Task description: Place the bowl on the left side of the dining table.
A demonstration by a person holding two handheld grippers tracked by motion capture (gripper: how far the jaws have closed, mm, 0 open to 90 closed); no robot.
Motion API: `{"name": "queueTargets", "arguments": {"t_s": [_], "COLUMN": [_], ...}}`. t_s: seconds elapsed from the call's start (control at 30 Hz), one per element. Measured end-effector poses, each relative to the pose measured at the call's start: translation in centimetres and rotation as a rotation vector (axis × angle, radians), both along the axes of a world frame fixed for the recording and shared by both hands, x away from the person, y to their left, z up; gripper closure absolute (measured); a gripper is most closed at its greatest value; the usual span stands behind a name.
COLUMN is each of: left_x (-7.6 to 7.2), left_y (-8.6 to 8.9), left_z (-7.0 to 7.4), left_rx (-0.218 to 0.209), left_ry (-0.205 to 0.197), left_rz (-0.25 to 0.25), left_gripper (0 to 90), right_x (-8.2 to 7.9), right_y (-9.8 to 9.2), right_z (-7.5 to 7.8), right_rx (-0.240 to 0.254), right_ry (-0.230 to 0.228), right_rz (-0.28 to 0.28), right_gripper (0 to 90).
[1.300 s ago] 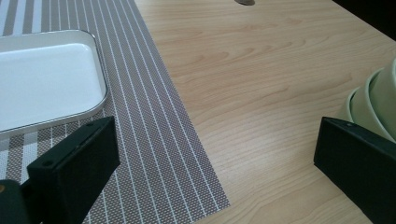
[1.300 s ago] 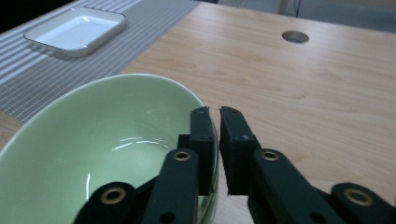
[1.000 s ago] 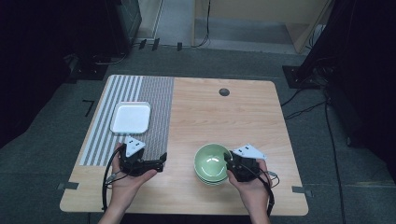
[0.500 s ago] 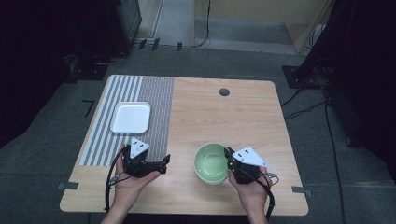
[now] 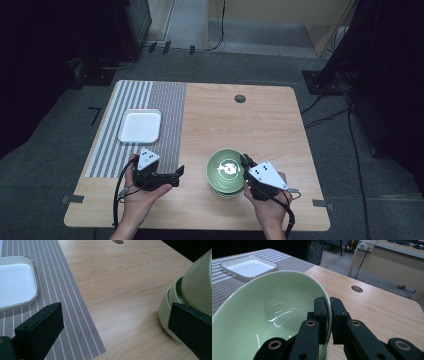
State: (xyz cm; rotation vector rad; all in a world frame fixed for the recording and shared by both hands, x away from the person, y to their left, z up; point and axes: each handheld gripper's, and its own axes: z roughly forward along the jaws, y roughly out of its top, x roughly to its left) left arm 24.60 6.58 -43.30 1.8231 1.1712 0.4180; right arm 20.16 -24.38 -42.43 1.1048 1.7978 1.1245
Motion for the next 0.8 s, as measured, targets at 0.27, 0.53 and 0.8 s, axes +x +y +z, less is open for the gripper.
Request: {"name": "queueTargets", "arguments": {"t_s": [0.27, 0.53, 0.8], "left_x": [-0.4, -0.7, -1.3], "left_y": [-0.3, -0.5, -0.8], "left_z": [0.5, 0.9, 1.7], "left_rx": [-0.048, -0.079, -0.114], "left_ry": [-0.01, -0.02, -0.039], "left_rz": [-0.027, -0.045, -0.071], "left_gripper": [0.0, 0.0, 0.0], "right_x": [-0.5, -0.8, -1.0], "right_y": [0.1, 0.5, 1.0], "right_z": [1.0, 1.3, 1.4], "right_rx": [0.037, 0.041, 0.045], "right_ry": [-0.046, -0.069, -0.086], "right_rz": [0.011, 0.013, 0.019], "right_gripper": [85.9, 86.0, 86.2]}}
